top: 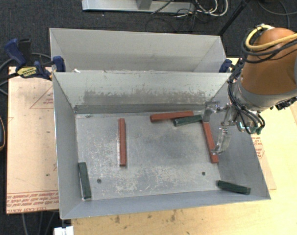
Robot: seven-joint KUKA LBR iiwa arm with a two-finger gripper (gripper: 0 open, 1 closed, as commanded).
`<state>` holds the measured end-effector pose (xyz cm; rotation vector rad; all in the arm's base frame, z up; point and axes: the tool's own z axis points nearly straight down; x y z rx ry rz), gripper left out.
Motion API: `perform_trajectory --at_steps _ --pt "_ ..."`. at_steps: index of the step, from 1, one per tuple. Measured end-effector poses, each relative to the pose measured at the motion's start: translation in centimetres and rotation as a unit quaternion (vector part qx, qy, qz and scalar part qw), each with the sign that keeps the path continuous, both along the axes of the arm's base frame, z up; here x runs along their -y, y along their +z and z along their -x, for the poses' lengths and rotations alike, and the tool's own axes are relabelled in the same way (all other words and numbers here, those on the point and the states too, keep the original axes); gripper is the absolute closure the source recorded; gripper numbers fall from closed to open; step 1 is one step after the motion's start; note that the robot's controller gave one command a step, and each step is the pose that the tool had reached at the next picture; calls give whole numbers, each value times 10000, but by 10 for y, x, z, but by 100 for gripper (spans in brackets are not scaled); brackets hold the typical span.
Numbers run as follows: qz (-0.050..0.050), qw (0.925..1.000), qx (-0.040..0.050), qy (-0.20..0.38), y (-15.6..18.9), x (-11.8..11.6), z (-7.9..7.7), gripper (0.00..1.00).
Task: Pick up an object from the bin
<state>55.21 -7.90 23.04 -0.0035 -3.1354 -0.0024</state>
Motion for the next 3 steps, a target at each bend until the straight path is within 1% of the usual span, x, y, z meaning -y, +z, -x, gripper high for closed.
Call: perform_trajectory --at_steps 1,2,3 --pt "9 9847 6 -1741 -81 19 15 0" --pt "17 9845 34 -1754 -164 72 -5 0" --pt "11 9997 57 230 -159 62 -2 0"
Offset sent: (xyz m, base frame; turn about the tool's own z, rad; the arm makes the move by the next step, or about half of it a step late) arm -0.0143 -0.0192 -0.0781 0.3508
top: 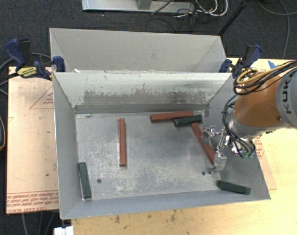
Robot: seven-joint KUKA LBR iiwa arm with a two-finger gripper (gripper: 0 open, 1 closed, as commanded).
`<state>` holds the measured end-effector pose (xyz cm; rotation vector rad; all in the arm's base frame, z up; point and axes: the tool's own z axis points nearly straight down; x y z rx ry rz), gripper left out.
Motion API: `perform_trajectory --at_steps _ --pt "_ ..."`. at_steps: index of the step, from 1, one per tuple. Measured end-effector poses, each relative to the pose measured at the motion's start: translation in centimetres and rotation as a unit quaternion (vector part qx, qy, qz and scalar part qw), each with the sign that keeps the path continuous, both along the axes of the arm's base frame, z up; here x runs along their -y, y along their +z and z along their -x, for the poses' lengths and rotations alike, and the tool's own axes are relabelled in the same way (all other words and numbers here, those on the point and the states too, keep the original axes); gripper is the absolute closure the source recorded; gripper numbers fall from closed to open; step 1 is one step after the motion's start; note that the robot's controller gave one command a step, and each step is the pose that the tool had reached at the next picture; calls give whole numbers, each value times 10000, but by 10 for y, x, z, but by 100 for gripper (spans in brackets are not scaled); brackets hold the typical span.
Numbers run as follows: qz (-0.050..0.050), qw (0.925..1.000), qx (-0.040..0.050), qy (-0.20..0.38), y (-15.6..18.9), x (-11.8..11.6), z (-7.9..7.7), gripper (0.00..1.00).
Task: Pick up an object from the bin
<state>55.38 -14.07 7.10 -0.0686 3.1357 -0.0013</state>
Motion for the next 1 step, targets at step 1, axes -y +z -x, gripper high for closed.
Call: perform_trajectory --at_steps 1 --pt "-10 9973 -7 -740 -1 8 -6 0"
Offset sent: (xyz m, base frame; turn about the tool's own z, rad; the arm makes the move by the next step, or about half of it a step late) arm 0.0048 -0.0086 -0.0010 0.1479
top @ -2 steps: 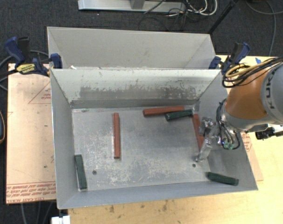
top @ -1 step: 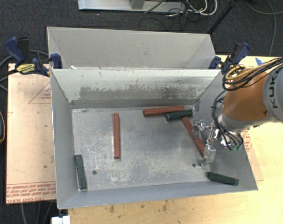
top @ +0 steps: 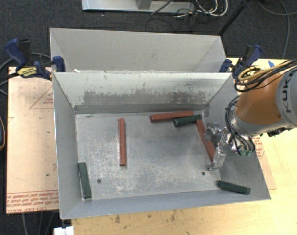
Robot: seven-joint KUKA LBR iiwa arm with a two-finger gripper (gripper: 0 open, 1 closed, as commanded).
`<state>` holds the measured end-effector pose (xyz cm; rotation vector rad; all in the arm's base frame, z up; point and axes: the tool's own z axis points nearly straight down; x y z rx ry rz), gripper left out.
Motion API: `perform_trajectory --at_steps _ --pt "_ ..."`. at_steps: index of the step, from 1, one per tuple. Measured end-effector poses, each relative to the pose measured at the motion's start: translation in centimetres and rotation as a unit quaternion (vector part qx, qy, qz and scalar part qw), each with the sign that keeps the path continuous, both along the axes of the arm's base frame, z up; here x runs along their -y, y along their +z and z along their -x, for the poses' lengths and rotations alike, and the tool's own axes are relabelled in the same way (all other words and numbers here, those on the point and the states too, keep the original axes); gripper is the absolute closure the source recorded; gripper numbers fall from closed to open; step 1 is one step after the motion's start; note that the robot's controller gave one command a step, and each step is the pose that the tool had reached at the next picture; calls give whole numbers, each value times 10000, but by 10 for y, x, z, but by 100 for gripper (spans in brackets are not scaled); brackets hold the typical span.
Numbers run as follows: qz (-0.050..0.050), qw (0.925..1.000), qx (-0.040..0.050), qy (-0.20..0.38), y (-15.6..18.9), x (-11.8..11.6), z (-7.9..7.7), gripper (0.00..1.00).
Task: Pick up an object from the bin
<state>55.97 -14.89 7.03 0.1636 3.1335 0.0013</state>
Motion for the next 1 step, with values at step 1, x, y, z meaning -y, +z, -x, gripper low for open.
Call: perform_trajectory --at_steps 1 --pt "-1 9980 17 -635 5 2 -98 0"
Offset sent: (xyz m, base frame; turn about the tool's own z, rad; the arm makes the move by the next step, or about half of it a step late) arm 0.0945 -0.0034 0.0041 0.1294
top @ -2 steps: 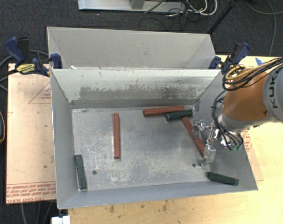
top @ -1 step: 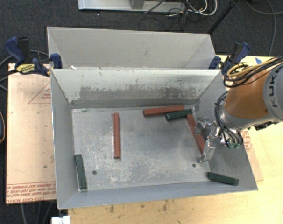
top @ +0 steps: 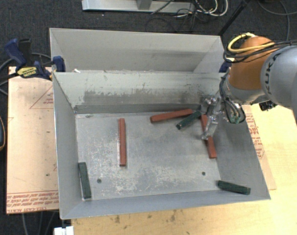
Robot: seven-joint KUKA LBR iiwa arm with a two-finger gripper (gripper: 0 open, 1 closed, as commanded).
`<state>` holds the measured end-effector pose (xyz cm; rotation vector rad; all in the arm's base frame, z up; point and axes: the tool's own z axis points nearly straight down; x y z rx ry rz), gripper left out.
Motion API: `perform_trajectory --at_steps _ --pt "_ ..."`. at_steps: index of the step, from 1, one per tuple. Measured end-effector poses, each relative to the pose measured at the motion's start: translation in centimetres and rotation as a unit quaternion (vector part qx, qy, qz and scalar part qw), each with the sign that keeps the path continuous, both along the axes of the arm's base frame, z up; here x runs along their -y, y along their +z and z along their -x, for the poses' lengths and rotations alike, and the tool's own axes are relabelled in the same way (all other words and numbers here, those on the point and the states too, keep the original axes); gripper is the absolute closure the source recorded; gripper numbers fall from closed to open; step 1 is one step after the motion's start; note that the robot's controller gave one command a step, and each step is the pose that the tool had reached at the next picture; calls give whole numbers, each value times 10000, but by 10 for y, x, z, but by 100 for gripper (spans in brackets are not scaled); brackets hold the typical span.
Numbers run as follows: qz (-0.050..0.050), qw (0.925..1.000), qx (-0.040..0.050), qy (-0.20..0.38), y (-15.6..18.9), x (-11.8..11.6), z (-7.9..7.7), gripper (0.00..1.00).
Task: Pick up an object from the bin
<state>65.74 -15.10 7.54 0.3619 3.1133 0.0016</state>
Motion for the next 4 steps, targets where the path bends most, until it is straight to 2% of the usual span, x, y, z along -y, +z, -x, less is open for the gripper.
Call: perform_trajectory --at_steps 1,2,3,4 --pt "-6 10000 -17 2 -1 -1 2 100" --pt "0 10000 -19 2 -1 0 2 0" --pt "-19 10000 -31 -55 -6 -61 6 0" --pt "-11 9983 -38 -589 -5 -118 4 0"
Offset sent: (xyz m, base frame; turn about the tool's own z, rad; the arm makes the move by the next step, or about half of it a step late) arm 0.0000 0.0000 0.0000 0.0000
